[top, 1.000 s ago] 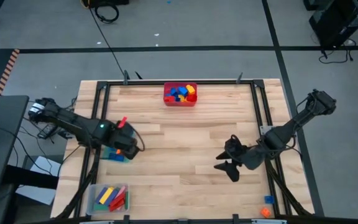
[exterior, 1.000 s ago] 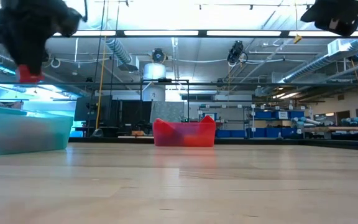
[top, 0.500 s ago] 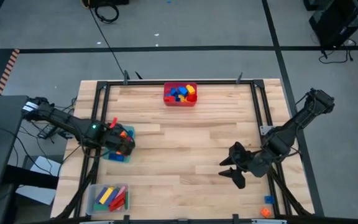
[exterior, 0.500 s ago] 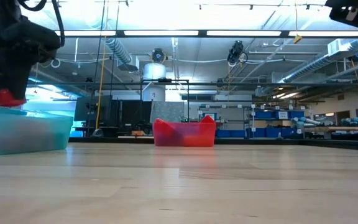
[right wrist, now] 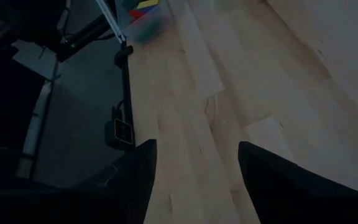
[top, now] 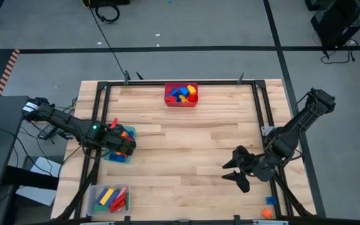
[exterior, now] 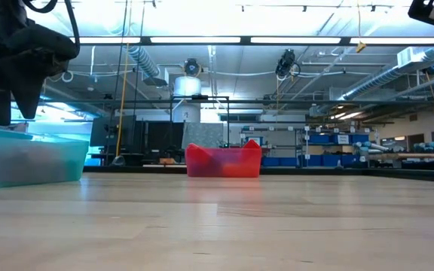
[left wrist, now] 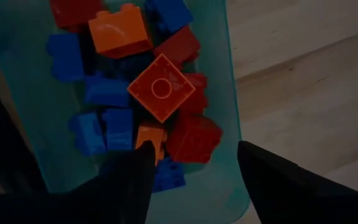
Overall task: Sort blocks by size
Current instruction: Put the blue 4 studded building block into the teal bin
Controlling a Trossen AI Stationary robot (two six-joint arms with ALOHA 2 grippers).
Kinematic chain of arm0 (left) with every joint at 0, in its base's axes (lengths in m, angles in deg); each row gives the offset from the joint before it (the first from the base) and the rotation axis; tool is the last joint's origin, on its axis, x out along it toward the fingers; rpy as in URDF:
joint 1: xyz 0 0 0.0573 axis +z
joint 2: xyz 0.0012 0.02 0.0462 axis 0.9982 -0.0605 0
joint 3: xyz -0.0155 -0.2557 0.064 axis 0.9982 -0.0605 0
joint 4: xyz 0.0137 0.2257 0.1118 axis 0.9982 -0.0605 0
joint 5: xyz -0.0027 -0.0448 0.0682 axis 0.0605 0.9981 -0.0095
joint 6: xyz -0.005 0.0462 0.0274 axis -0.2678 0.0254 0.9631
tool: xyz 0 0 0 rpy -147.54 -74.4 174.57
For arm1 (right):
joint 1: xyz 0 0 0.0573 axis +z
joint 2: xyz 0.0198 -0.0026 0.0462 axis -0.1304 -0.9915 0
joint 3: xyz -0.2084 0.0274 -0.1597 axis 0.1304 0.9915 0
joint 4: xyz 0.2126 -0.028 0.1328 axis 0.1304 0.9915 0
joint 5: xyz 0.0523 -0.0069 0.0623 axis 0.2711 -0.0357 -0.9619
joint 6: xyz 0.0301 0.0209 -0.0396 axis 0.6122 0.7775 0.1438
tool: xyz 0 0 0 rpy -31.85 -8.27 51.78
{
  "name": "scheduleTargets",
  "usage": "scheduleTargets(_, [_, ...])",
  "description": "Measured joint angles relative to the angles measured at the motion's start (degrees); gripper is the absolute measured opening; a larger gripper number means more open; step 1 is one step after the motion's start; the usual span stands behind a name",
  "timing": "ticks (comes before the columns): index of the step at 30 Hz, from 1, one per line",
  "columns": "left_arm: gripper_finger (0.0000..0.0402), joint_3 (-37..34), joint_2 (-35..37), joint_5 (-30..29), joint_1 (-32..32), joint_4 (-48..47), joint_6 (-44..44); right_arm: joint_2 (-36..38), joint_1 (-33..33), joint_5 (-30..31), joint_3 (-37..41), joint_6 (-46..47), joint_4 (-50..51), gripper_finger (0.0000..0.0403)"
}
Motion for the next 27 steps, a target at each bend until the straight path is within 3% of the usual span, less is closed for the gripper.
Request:
scheduleTargets(9, [0.0237,1.3,0.0,-2.7,0.0,-0.2,1.6,0.0,-0.5,-0.7,0.0,-5.0,0.0,0.0245])
scheduleTargets(16, [0.0237,4.3,0.0,-9.3,0.0,0.4,3.2,-0.4,-4.3,-7.9,-0.1,-4.8,4.2,0.0247])
scheduleTargets(20, [0.0237,4.5,0.0,-12.2,0.0,0.4,3.2,-5.0,-5.4,-14.6,-3.8,-1.3,14.1,0.0247])
scheduleTargets(27, [0.0237,4.5,0.0,-16.5,0.0,0.5,3.2,-20.9,-5.4,-29.1,-17.4,3.5,36.5,0.0247])
